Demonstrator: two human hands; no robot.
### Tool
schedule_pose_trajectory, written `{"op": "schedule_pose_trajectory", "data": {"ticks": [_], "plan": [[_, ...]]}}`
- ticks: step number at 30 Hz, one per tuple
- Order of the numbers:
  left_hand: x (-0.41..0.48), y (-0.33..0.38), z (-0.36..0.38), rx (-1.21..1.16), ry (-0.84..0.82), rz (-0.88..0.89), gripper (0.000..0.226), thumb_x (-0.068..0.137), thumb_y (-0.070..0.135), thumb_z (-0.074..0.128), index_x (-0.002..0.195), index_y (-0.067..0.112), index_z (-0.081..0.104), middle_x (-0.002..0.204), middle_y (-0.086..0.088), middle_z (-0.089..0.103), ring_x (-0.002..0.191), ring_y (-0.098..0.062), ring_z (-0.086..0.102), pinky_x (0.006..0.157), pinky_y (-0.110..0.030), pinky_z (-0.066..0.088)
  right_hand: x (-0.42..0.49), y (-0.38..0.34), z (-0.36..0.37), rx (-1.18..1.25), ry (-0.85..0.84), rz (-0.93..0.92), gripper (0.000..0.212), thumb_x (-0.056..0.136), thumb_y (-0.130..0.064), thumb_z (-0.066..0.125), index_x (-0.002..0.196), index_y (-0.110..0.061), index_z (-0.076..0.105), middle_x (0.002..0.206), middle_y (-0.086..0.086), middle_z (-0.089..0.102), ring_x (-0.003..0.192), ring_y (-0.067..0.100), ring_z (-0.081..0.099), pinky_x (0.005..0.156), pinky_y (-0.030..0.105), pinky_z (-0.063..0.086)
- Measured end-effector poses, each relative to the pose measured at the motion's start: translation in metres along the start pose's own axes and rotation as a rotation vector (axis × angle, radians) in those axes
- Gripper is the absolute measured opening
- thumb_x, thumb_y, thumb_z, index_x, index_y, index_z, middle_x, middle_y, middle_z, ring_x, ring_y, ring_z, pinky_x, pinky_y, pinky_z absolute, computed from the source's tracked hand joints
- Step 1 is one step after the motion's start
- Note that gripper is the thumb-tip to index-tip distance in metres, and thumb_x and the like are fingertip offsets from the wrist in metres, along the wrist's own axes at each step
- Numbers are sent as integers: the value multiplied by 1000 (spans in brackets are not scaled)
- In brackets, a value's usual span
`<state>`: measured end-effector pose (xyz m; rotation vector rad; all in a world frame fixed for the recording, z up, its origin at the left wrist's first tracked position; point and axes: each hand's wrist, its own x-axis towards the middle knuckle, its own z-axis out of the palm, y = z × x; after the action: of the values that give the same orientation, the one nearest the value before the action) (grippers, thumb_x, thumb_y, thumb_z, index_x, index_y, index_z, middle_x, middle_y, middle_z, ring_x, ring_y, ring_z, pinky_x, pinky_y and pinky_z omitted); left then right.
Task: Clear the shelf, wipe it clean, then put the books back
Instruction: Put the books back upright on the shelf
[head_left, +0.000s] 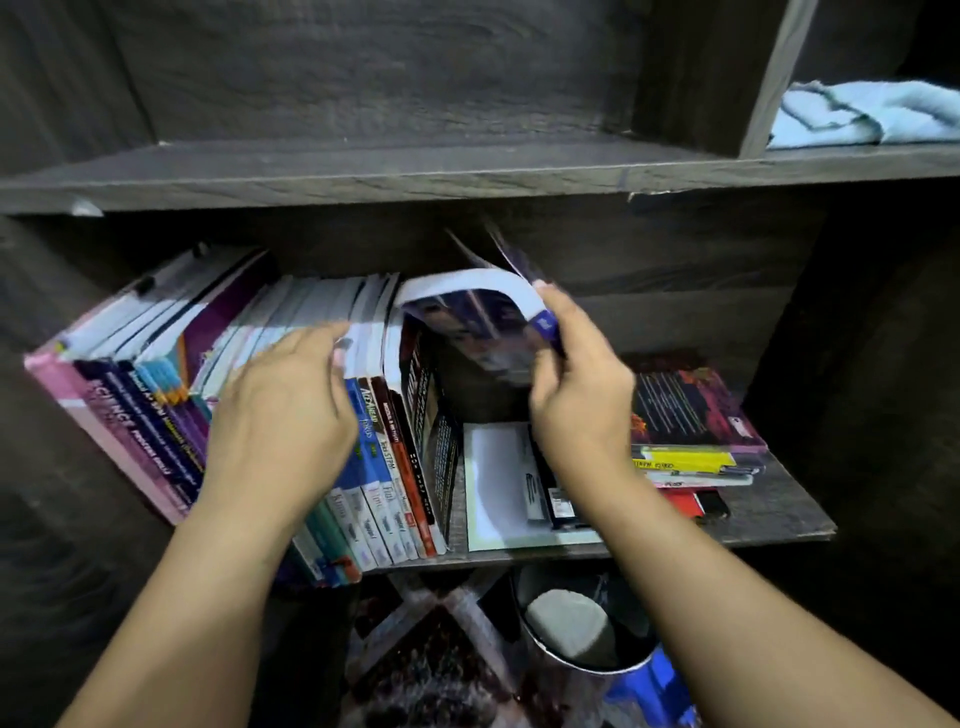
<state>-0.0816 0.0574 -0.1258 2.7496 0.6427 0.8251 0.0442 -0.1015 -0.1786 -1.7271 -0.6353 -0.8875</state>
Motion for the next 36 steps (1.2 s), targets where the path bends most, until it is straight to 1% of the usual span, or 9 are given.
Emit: {"op": "schedule_pose_trajectory", "data": {"ticks": [2, 11, 14, 18, 20, 22, 28, 34, 36], "plan": [[1, -3, -1, -7, -18, -22, 35, 99, 13, 44, 131, 16, 57, 126, -12, 63, 111, -34, 57, 95, -44, 43, -9, -14, 16, 132, -22, 153, 49, 85, 6, 51, 130, -13, 60, 118, 2, 67, 105, 11, 60, 95, 8, 39], [-4, -9, 3, -16, 7, 19, 37, 97, 12, 46, 131, 20, 59, 120, -8, 67, 104, -30, 63, 100, -47, 46, -58, -11, 58, 308, -118, 525, 29, 96, -17, 58, 124, -14, 64, 100, -7, 69, 89, -3, 59, 82, 11, 42], [-3, -10, 5, -18, 9, 17, 38, 97, 13, 46, 131, 21, 58, 120, -7, 67, 102, -29, 63, 101, -47, 45, -87, -9, 67, 387, -361, 538, 36, 99, -20, 53, 135, -21, 56, 116, -12, 65, 105, -14, 53, 94, 17, 40], [-4, -12, 8, -15, 22, 27, 38, 97, 12, 45, 132, 21, 58, 130, -4, 62, 118, -26, 56, 107, -42, 35, -83, -1, 63, 472, -767, 578, 59, 103, -24, 40, 150, -47, 14, 151, 6, 41, 137, 17, 40, 115, 33, 31], [-4, -13, 10, -6, 25, 49, 39, 98, 14, 43, 134, 22, 56, 137, -1, 56, 126, -23, 50, 112, -39, 27, -65, 8, 50, 313, -1045, 522, 74, 101, -19, 41, 149, -51, -5, 144, 20, 46, 127, 34, 49, 108, 41, 39], [-4, -14, 13, 5, 25, 66, 40, 98, 17, 41, 136, 23, 53, 141, 0, 52, 131, -21, 45, 115, -38, 21, -58, 11, 38, 32, -1243, 421, 79, 102, -18, 42, 151, -41, -16, 121, 14, 61, 105, 30, 59, 86, 27, 42], [-8, -8, 25, 81, 57, 101, 45, 98, 41, 28, 136, 30, 51, 141, -4, 52, 132, -24, 42, 108, -40, 19, -88, 19, 48, 15, -1040, 458, 87, 101, -17, 44, 129, -73, -16, 91, 6, 58, 67, 3, 50, 80, 30, 45], [-11, -6, 39, 247, 73, 126, 53, 89, 56, 40, 133, 28, 48, 137, -9, 49, 124, -29, 41, 99, -45, 24, -77, 28, 41, -44, -1101, 373, 86, 99, -9, 41, 138, -67, -8, 110, 8, 61, 89, 23, 61, 87, 36, 50], [-10, -7, 41, 244, 99, 131, 53, 87, 56, 44, 131, 26, 49, 134, -9, 50, 121, -29, 43, 99, -45, 25, -62, 28, 31, -133, -1072, 256, 68, 99, -15, 44, 149, -50, 15, 128, 10, 57, 108, 28, 59, 93, 37, 48]]}}
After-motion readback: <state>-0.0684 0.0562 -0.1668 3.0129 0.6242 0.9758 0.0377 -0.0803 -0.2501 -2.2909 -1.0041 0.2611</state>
